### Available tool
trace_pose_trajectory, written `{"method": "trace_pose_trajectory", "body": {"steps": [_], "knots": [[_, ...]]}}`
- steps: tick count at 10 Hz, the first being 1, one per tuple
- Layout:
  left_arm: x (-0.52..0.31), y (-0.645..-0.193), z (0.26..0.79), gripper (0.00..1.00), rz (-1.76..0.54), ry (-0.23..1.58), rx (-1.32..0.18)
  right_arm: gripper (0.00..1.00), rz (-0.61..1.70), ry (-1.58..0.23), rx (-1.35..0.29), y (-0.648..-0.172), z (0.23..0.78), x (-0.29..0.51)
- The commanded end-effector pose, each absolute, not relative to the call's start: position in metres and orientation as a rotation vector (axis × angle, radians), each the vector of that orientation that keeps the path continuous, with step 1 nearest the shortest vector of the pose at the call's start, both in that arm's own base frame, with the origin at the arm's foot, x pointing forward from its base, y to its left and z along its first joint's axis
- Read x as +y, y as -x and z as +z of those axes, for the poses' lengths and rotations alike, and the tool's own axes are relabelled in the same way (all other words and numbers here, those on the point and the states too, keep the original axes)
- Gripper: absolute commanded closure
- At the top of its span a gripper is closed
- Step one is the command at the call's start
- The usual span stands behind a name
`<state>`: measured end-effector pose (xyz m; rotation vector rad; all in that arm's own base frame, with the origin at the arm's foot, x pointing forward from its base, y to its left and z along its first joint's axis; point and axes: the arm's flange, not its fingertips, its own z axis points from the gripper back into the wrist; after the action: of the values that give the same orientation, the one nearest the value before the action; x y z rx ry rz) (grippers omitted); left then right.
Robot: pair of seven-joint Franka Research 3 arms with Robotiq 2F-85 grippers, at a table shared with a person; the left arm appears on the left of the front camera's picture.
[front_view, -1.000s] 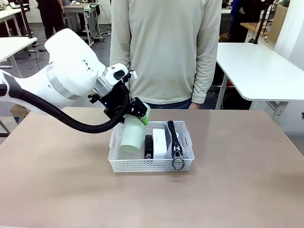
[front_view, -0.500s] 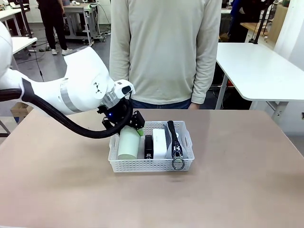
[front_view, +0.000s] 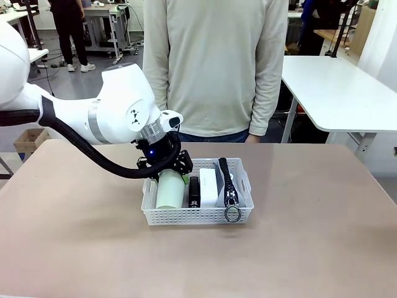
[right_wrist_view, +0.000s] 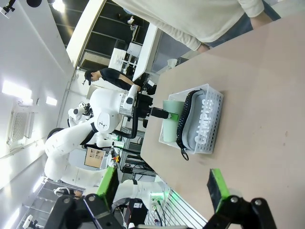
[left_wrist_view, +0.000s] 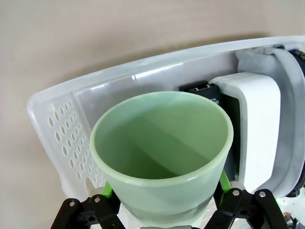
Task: Efficiently arrange items inside the basket to fit them all.
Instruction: Pick up the Reusable plastic cup and place it inside the Organizing basket.
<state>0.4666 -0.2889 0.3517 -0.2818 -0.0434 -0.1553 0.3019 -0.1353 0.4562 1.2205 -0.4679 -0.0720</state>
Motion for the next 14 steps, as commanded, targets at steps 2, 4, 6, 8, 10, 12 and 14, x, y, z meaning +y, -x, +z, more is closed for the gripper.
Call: {"method": "trace_pose_trajectory", "body": {"steps": [2, 4, 6, 8, 10, 12, 14], "knots": [[-0.305, -0.478, 0.352, 0.12, -0.143, 0.226, -0.013, 0.00, -0.069, -1.233, -0.483, -0.303, 0.458, -0.135], [-0.307, -0.479, 0.350, 0.12, -0.138, 0.212, 0.005, 0.00, -0.069, -1.233, -0.483, -0.303, 0.458, -0.135], [-0.307, -0.478, 0.351, 0.12, -0.135, 0.206, 0.013, 0.00, -0.069, -1.233, -0.483, -0.303, 0.458, -0.135], [-0.307, -0.478, 0.351, 0.06, -0.138, 0.209, 0.013, 0.00, -0.069, -1.233, -0.483, -0.303, 0.458, -0.135], [-0.304, -0.478, 0.354, 0.00, -0.131, 0.204, 0.031, 0.00, -0.069, -1.233, -0.483, -0.303, 0.458, -0.135], [-0.301, -0.476, 0.359, 0.00, -0.124, 0.203, 0.016, 0.00, -0.069, -1.233, -0.483, -0.303, 0.458, -0.135], [-0.297, -0.473, 0.365, 0.00, -0.124, 0.215, 0.000, 0.00, -0.069, -1.233, -0.483, -0.303, 0.458, -0.135]]}}
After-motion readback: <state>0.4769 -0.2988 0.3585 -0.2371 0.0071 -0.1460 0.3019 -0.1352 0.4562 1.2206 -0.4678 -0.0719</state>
